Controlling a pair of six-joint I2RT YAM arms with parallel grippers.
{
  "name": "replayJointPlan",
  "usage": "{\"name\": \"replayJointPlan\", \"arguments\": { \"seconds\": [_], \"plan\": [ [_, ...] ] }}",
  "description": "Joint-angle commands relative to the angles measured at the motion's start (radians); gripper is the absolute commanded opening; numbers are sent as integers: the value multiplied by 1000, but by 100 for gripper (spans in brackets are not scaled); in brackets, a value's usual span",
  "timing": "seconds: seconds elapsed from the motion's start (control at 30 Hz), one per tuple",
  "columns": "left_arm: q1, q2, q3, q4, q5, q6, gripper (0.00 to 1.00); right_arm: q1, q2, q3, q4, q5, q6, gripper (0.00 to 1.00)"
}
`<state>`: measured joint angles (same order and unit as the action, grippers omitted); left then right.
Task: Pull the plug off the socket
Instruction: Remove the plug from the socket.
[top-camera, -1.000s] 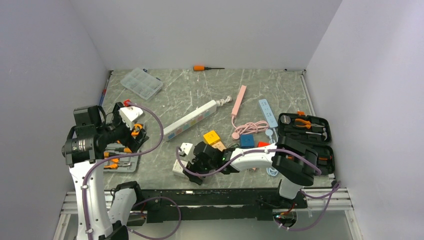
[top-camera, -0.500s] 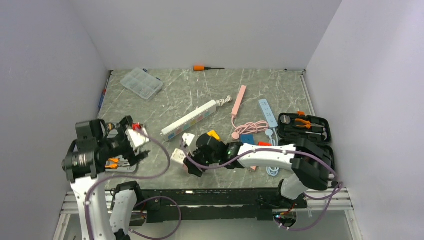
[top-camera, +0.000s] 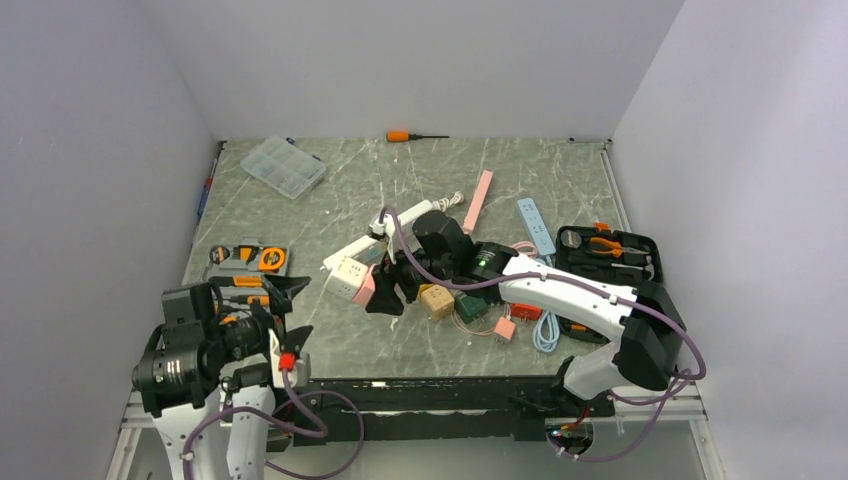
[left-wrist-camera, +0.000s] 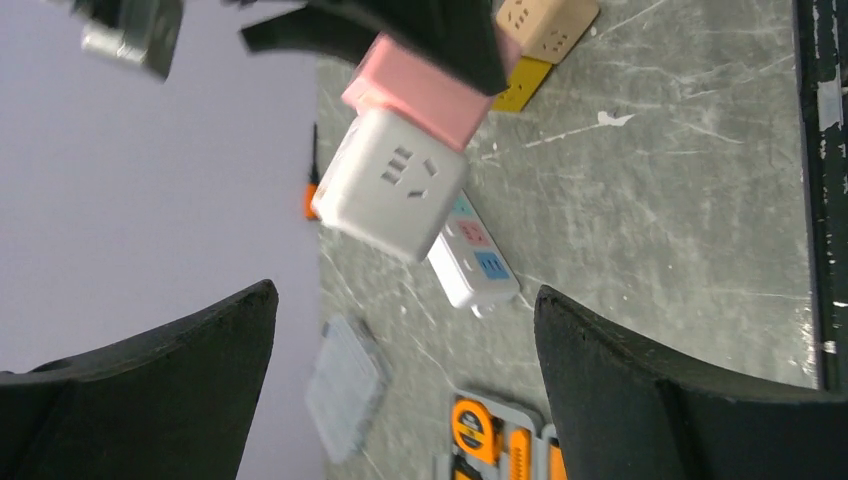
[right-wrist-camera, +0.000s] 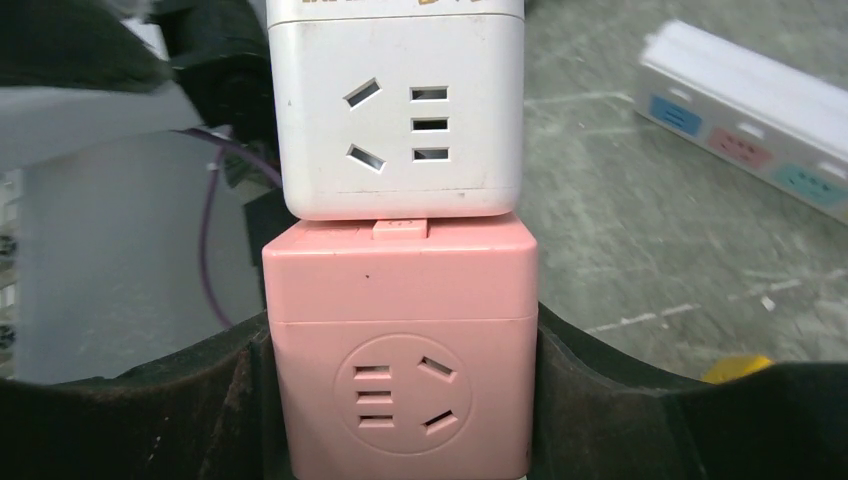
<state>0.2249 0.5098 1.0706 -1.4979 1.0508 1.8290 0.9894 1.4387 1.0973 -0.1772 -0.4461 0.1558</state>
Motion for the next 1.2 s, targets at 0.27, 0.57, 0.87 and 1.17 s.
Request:
{"name": "replayJointPlan", "arguments": {
  "seconds": [0.27,0.57,0.87,1.17],
  "plan": [
    [-4,-24,-170,83,206,618,99,3,60,262,-185,-216,-37,0],
    [-64,10,-235,407,193,450,99,2,120,319,-268,-182,-61,0],
    [-532,113,-393,909,-186,151,99,-79,78,197,-179,-174,1,0],
    [-635,117,-413,964,-262,-29,99,-101,-2,101,-169,-221,-8,0]
  ]
}}
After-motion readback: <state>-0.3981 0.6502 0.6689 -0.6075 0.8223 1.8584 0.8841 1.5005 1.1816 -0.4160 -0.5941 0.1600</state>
